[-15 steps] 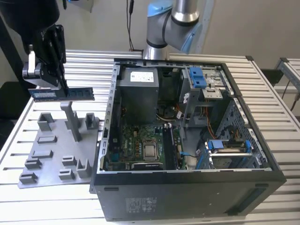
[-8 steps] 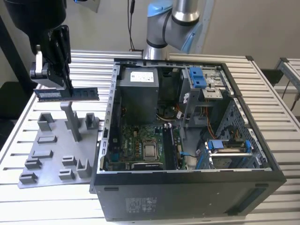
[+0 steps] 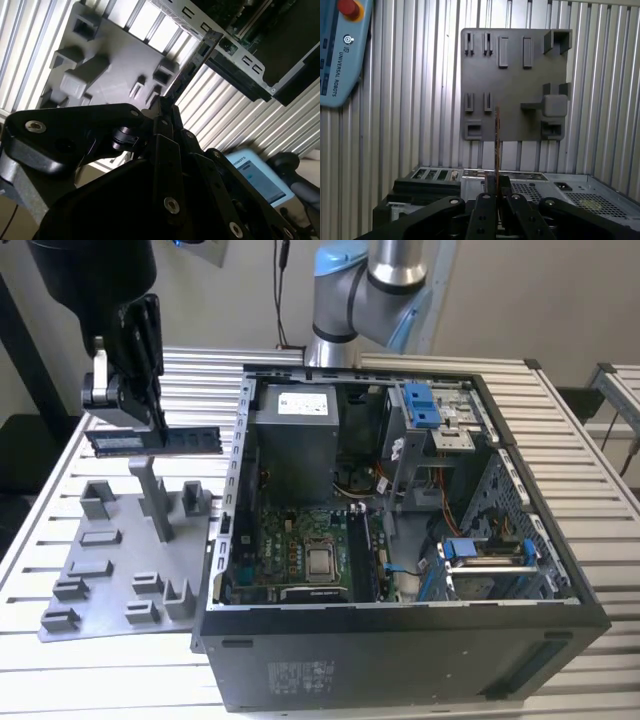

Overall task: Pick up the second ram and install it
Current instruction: 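Pick up the second ram and move it above second insertion slot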

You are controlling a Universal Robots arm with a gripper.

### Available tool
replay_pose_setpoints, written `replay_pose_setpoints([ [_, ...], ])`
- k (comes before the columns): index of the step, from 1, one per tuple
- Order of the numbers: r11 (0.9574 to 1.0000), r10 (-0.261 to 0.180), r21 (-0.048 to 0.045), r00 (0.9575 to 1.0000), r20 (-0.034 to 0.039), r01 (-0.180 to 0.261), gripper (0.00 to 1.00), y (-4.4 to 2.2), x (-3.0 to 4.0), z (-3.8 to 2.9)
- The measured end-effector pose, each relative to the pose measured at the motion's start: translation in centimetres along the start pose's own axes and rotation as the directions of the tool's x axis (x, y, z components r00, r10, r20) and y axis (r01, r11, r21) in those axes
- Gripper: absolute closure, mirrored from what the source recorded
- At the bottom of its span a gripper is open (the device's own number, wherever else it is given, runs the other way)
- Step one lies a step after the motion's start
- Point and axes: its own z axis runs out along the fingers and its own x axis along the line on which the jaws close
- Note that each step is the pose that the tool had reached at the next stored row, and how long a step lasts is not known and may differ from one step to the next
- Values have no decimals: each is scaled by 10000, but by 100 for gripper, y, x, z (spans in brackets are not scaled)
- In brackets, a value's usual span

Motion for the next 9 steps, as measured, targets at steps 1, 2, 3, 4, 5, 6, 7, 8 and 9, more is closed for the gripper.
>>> replay_pose_setpoints([
  [1,10000,0,-1,10000,0,0,86,-16,1,0],
  [2,10000,0,-1,10000,0,0,86,-30,1,0],
  [3,10000,-1,-1,10000,0,1,86,-45,2,0],
  [4,10000,-1,0,10000,0,1,86,-59,2,0],
  [5,10000,-2,-1,10000,0,2,86,-74,3,0],
  [6,10000,-2,-1,10000,0,2,86,-89,4,0],
  [7,10000,-3,-1,10000,0,3,86,-104,4,0],
  [8,10000,-3,-2,10000,0,3,86,-120,5,0],
  [9,10000,-4,-1,10000,0,4,86,-135,5,0],
])
